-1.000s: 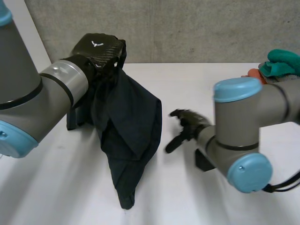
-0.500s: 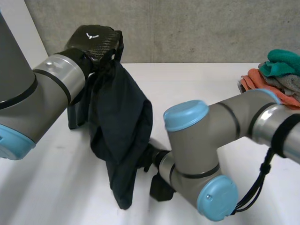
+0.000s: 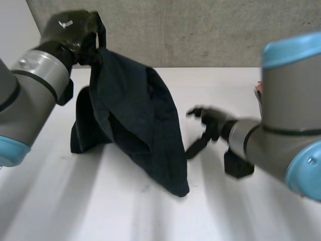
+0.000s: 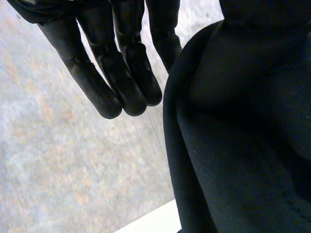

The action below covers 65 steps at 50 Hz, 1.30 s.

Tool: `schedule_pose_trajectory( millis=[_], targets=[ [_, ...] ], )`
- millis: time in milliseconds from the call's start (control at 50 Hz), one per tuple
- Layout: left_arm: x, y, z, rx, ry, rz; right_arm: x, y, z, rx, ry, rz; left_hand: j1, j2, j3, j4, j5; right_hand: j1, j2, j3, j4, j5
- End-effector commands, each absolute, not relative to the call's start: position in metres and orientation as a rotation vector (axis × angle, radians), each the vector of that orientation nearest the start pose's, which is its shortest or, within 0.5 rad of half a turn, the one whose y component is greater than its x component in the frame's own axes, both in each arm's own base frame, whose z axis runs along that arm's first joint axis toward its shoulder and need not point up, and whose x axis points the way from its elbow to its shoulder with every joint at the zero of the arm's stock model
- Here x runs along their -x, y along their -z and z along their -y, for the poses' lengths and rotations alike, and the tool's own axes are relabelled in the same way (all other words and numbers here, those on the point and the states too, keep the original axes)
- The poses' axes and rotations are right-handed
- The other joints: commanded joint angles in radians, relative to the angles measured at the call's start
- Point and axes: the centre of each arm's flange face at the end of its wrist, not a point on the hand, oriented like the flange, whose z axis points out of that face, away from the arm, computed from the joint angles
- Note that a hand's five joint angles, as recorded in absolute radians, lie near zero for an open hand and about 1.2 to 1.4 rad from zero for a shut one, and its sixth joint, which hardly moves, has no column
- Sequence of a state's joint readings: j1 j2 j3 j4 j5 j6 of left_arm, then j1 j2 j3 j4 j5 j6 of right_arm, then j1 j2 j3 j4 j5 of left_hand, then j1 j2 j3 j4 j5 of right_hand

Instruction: Fold the laundry.

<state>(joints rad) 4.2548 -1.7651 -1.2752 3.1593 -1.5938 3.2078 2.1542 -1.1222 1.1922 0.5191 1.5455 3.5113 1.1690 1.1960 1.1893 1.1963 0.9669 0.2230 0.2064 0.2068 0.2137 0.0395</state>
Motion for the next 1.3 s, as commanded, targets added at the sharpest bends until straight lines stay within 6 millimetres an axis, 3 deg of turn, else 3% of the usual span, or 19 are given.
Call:
schedule_pose_trajectory(
  millis=[20,180,340,380,400,420,440,520,600,660,720,740,820,880,1000,1080,1180,1240,1300],
  targets=[
    [0.281,-0.312,0.279,-0.607,2.436,-2.269,-0.306,-0.189,0.186,0.202,1.002,-2.476,0.227,0.200,0.207,0.200,0.255,-0.048,-0.032,-0.032,-0.039,-0.040],
    [0.285,-0.309,0.274,-0.623,2.428,-2.290,-0.330,-0.148,0.178,0.168,0.970,-2.404,0.227,0.200,0.207,0.200,0.255,-0.048,-0.032,-0.032,-0.039,-0.040],
    [0.287,-0.310,0.266,-0.624,2.426,-2.302,-0.350,-0.126,0.182,0.089,0.937,-2.384,0.227,0.200,0.207,0.200,0.255,-0.048,-0.032,-0.032,-0.039,-0.040],
    [0.286,-0.314,0.263,-0.619,2.439,-2.294,-0.351,-0.126,0.181,0.061,0.921,-2.387,0.227,0.200,0.207,0.200,0.255,0.232,0.248,0.248,0.241,0.240],
    [0.286,-0.315,0.262,-0.617,2.441,-2.294,-0.349,-0.128,0.179,0.029,0.904,-2.396,0.227,0.200,0.207,0.200,0.255,0.989,1.006,1.005,0.998,0.998],
    [0.285,-0.316,0.261,-0.614,2.445,-2.290,-0.346,-0.130,0.178,0.006,0.904,-2.404,0.227,0.200,0.207,0.200,0.255,1.171,1.188,1.188,1.181,1.180],
    [0.285,-0.318,0.260,-0.609,2.452,-2.288,-0.343,-0.133,0.179,-0.015,0.921,-2.407,0.227,0.200,0.207,0.200,0.255,1.173,1.190,1.189,1.183,1.182],
    [0.280,-0.331,0.254,-0.585,2.489,-2.279,-0.320,-0.188,0.202,-0.059,1.192,-2.298,0.227,0.200,0.207,0.200,0.255,1.173,1.190,1.189,1.183,1.182],
    [0.277,-0.361,0.236,-0.588,2.596,-2.250,-0.282,-0.279,0.244,0.106,1.636,-2.097,0.227,0.200,0.207,0.200,0.255,1.173,1.190,1.189,1.183,1.182],
    [0.276,-0.387,0.219,-0.616,2.693,-2.203,-0.275,-0.319,0.258,0.227,1.782,-1.996,0.227,0.200,0.207,0.200,0.255,1.173,1.190,1.189,1.183,1.182],
    [0.274,-0.404,0.208,-0.612,2.746,-2.191,-0.270,-0.348,0.264,0.230,1.835,-1.951,0.227,0.200,0.207,0.200,0.255,1.173,1.190,1.189,1.183,1.182],
    [0.272,-0.413,0.202,-0.586,2.777,-2.191,-0.262,-0.368,0.269,0.215,1.875,-1.934,0.227,0.200,0.207,0.200,0.255,1.173,1.190,1.189,1.183,1.182],
    [0.265,-0.427,0.193,-0.477,2.836,-2.231,-0.238,-0.408,0.281,0.194,1.964,-1.909,0.227,0.200,0.207,0.200,0.255,1.173,1.190,1.189,1.183,1.182],
    [0.262,-0.425,0.192,-0.391,2.850,-2.311,-0.231,-0.422,0.295,0.177,2.014,-1.873,0.227,0.200,0.207,0.200,0.255,1.173,1.190,1.189,1.183,1.182],
    [0.259,-0.403,0.205,-0.266,2.776,-2.460,-0.246,-0.418,0.307,0.209,2.013,-1.856,0.227,0.200,0.207,0.200,0.255,1.173,1.190,1.189,1.183,1.182],
    [0.262,-0.368,0.242,-0.173,2.660,-2.540,-0.263,-0.391,0.320,0.260,1.964,-1.903,0.227,0.200,0.207,0.200,0.255,1.173,1.190,1.189,1.183,1.182],
    [0.273,-0.314,0.297,-0.107,2.539,-2.583,-0.291,-0.341,0.355,0.322,2.004,-1.897,0.227,0.200,0.207,0.200,0.255,1.173,1.190,1.189,1.183,1.182],
    [0.280,-0.284,0.331,-0.061,2.527,-2.555,-0.314,-0.305,0.364,0.386,2.016,-1.882,0.227,0.200,0.207,0.200,0.255,1.173,1.190,1.189,1.183,1.182],
    [0.279,-0.263,0.363,-0.021,2.535,-2.501,-0.327,-0.285,0.373,0.402,2.063,-1.821,0.227,0.200,0.207,0.200,0.255,1.173,1.190,1.189,1.183,1.182]
  ],
)
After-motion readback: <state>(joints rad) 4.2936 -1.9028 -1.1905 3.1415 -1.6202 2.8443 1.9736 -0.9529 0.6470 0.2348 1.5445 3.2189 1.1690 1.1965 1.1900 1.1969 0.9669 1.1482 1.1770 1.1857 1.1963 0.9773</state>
